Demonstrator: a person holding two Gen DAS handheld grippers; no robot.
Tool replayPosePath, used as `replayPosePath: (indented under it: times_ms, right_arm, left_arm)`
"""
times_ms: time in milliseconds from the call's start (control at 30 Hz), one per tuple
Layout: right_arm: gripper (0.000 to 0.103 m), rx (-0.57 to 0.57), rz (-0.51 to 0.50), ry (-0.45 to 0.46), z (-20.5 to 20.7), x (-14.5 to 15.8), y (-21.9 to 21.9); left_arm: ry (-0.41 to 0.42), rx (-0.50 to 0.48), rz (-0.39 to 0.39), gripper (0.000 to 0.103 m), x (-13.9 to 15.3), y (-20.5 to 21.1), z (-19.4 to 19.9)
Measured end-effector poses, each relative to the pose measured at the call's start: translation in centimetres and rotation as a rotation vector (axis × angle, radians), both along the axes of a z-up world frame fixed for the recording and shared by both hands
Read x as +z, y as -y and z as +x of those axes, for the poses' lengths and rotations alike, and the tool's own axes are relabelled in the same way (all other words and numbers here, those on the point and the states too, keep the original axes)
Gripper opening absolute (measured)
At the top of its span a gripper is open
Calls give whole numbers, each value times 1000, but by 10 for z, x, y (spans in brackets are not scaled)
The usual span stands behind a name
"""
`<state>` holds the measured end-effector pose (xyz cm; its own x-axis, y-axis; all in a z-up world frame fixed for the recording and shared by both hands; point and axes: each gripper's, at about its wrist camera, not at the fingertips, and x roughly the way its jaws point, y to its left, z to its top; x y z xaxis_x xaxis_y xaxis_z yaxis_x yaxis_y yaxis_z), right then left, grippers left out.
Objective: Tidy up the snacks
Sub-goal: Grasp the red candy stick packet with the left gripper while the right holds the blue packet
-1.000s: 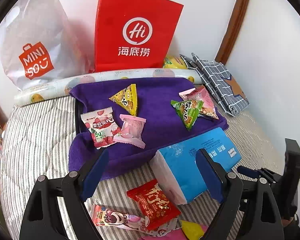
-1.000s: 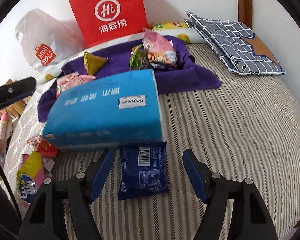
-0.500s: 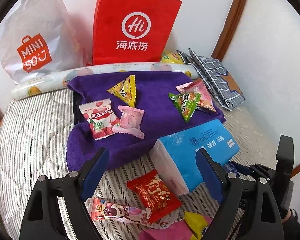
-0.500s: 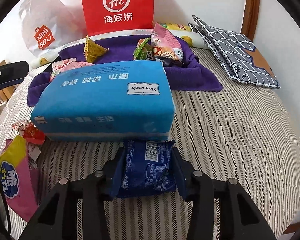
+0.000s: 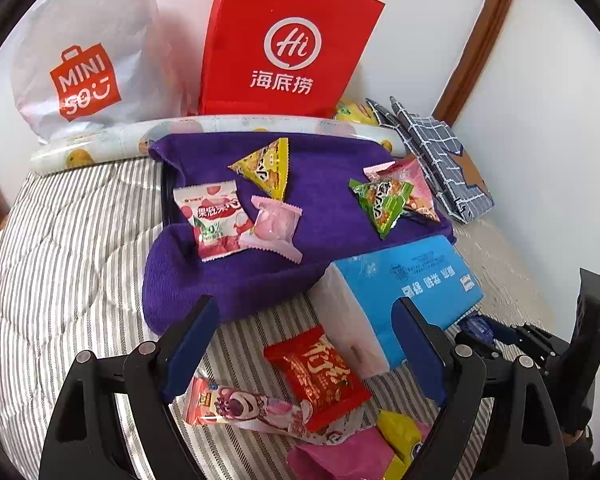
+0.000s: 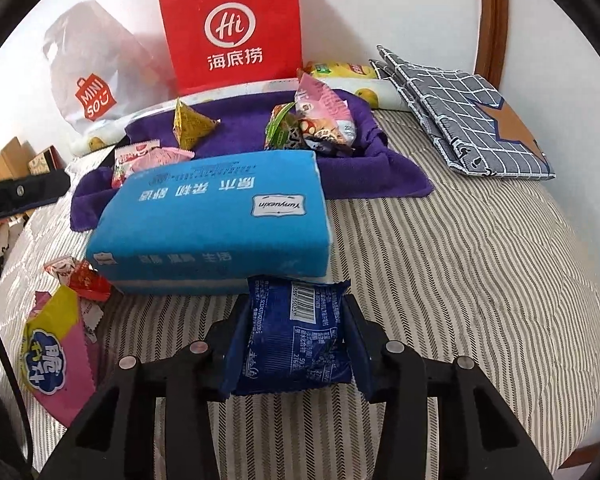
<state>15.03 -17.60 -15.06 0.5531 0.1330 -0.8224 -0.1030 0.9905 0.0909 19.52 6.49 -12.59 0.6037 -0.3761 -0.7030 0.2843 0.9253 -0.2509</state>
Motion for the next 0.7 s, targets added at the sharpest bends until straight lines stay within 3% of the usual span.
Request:
replayPosePath:
  times_ms: [433,700]
  right_arm:
    - [42,-32,28,18,-6,5,14]
    - [42,-53,-3,41,-8,11,23]
  left_arm:
    - [-24,25,24,88,-3,-3,-14]
    - [-60,89,11,88,-10,-30,-23]
